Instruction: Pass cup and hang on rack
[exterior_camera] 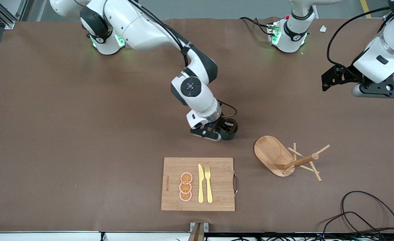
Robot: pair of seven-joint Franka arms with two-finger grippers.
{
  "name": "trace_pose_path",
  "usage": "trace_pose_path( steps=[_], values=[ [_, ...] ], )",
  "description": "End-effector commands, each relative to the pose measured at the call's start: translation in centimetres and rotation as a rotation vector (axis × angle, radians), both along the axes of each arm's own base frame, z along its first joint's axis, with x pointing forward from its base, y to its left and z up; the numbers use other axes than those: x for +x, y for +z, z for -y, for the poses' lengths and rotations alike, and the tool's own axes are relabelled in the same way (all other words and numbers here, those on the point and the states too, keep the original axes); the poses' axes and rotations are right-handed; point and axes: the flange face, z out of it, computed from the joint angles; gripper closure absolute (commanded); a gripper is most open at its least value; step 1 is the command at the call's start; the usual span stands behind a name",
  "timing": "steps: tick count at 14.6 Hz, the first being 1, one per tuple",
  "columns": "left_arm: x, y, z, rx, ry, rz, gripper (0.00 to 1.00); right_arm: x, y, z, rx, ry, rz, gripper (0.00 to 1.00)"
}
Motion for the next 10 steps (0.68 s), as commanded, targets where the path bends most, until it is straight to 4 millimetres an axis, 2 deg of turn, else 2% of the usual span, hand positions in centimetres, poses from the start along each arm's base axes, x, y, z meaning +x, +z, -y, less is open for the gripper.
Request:
trace_pose_path(
  steps=[1,2,3,4,5,10],
  values=[
    [-0.6,1.2,1.7,0.009,0.001,0.019,0.00,5.8,5.1,8.6,-0.022,0.032,0.024,0.00],
    [-0.7,1.3,2.4,0.009,0.015,0.023,0.00,8.2,6.4,13.2,-0.047,0.075,0.022,0.00],
    [-1.0,1.2,4.0,0.017,0.027,0.024,0.00,9.9,7.2,17.0,-0.077,0.124,0.025,0.00],
    [-1.3,0.9,5.5,0.039,0.045,0.028,0.00,10.8,8.9,19.8,-0.099,0.160,0.045,0.00],
    [-1.5,0.5,7.1,0.067,0.067,0.033,0.00,12.4,11.2,24.2,-0.123,0.166,0.086,0.00],
    [-2.7,-3.2,15.0,0.106,0.158,0.006,0.00,13.7,14.1,39.4,-0.314,0.098,0.086,0.00]
  ],
)
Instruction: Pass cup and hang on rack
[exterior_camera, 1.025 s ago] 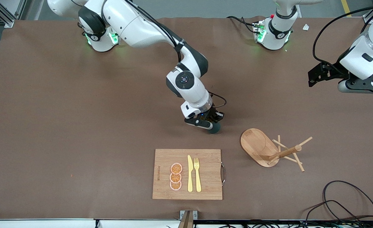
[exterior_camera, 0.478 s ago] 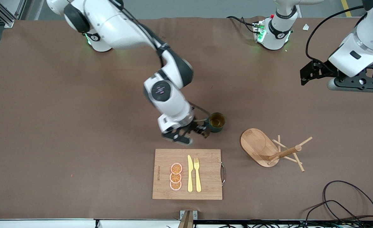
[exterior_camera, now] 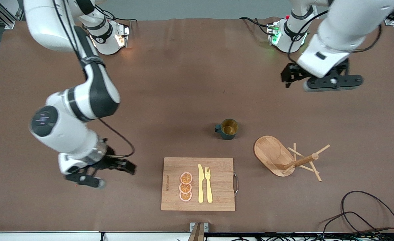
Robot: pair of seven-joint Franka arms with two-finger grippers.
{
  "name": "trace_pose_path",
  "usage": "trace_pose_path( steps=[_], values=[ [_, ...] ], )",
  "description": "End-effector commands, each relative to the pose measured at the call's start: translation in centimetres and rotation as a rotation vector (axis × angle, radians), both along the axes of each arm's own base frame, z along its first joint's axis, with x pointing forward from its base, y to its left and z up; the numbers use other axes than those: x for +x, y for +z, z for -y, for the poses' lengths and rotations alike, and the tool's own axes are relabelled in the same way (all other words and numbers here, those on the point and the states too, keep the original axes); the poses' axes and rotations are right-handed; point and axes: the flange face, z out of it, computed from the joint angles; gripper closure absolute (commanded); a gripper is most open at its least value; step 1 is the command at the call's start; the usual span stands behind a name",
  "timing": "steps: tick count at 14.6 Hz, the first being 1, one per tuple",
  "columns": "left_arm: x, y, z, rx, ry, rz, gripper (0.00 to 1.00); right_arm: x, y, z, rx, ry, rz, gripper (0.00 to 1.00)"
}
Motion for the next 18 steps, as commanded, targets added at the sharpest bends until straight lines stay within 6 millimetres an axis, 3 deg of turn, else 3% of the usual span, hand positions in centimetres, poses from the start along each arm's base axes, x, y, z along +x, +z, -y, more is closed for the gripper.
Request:
trace_pose_path(
  steps=[1,4,7,9,13,16,18],
  values=[
    [-0.3,-1.8,3.6,0.056,0.039,0.007,0.00,-1.1,0.9,6.6,-0.063,0.003,-0.008,0.00],
    [-1.4,-5.0,8.8,0.150,0.072,0.041,0.00,-2.3,2.9,13.1,-0.081,0.018,-0.003,0.00],
    [-3.1,-7.6,13.6,0.173,0.164,0.048,0.00,-3.9,4.5,20.8,-0.128,0.159,0.004,0.00],
    [-4.2,-10.2,16.4,0.225,0.265,0.089,0.00,-5.5,6.3,23.5,-0.138,0.204,-0.015,0.00],
    [-6.3,-16.2,22.5,0.273,0.320,0.178,0.00,-10.1,11.8,24.3,-0.123,0.200,-0.072,0.00],
    [-7.5,-19.9,24.9,0.311,0.394,0.234,0.00,-14.7,14.1,24.5,-0.117,0.190,-0.063,0.00],
    [-8.3,-22.5,26.3,0.350,0.446,0.297,0.00,-16.2,15.1,24.4,-0.114,0.197,-0.069,0.00]
  ],
)
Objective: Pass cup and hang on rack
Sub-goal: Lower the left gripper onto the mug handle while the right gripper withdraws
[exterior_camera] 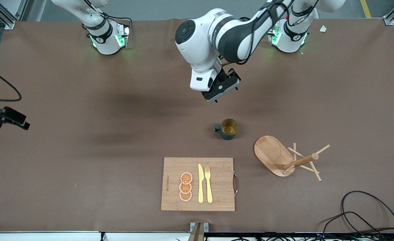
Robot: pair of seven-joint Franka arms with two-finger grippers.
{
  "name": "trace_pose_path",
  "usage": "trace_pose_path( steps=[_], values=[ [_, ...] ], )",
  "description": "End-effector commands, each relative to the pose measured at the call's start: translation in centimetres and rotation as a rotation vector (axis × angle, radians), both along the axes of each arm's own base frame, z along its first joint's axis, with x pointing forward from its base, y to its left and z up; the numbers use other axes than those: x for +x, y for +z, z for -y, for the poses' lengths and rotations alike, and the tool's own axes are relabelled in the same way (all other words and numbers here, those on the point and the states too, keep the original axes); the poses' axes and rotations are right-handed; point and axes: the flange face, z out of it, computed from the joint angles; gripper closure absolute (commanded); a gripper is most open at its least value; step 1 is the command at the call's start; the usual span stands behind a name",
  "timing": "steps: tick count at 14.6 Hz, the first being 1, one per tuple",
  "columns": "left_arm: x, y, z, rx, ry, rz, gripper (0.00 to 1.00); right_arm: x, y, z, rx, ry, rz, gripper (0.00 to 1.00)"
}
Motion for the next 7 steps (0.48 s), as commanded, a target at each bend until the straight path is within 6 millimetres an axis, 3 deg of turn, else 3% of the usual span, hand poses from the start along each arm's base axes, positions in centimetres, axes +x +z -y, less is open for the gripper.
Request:
trace_pose_path(
  steps=[1,4,5,7],
  values=[
    [-0.8,-3.0,2.3,0.055,0.052,0.102,0.00,-3.6,0.3,-0.2,-0.010,0.030,-0.050,0.00],
    [-2.1,-8.8,4.6,0.103,0.125,0.258,0.01,-3.2,4.3,-1.8,-0.104,0.075,0.010,0.00],
    [-2.4,-10.9,5.1,0.125,0.148,0.326,0.03,-2.7,6.0,-1.4,-0.131,0.067,0.045,0.00],
    [-1.9,-14.4,5.7,0.107,0.201,0.432,0.10,-1.1,5.3,-1.4,-0.132,0.066,0.041,0.00]
  ],
)
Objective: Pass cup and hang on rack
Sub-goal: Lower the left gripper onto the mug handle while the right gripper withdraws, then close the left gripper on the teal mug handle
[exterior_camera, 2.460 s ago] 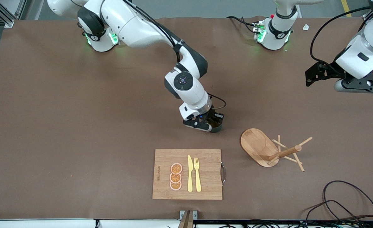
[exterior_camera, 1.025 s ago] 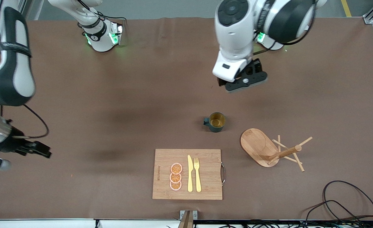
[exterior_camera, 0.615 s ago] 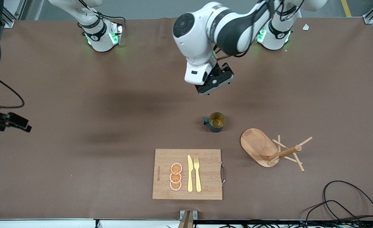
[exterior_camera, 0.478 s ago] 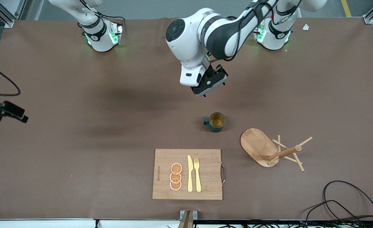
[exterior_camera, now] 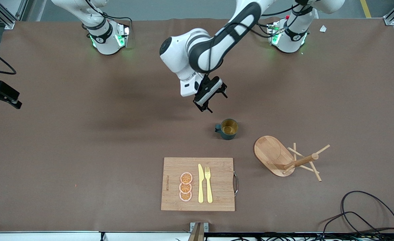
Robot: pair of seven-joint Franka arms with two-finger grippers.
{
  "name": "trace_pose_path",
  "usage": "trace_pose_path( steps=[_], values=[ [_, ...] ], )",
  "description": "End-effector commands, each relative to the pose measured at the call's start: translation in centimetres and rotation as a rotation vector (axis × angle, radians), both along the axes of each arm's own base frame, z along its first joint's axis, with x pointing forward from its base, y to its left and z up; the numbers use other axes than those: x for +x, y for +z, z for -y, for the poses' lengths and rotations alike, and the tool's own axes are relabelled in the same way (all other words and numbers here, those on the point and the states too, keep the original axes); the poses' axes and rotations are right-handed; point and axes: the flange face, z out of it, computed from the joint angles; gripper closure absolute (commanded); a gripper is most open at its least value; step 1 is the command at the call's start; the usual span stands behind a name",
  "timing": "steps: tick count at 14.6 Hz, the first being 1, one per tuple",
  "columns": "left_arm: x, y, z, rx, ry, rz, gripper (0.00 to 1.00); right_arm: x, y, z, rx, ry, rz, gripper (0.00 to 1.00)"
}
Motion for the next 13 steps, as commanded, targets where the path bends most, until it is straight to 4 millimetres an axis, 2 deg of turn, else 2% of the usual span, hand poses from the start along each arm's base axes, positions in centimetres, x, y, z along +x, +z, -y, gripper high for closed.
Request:
trace_pose_path(
  steps=[1,3,4,7,9,10,13],
  values=[
    [1.5,-4.3,1.2,-0.060,0.074,0.154,0.11,1.5,0.1,-0.1,-0.017,0.007,0.004,0.00],
    [1.8,-6.6,1.4,-0.078,0.092,0.238,0.11,1.1,-2.3,0.3,-0.005,-0.001,-0.081,0.00],
    [2.0,-7.5,1.3,-0.068,0.081,0.250,0.12,0.9,-2.7,0.6,0.004,-0.009,-0.098,0.00],
    [3.2,-9.9,1.8,-0.058,0.053,0.278,0.20,0.7,-2.7,1.1,0.005,-0.016,-0.111,0.00],
    [3.9,-11.2,1.0,-0.033,0.057,0.283,0.24,0.6,-3.4,1.7,0.015,-0.038,-0.132,0.00],
    [3.8,-11.7,1.0,-0.026,0.054,0.281,0.25,0.7,-4.2,2.5,0.019,-0.050,-0.137,0.00],
    [3.6,-12.7,0.6,-0.003,0.059,0.275,0.33,1.2,-3.9,2.7,0.016,-0.051,-0.099,0.00]
  ],
)
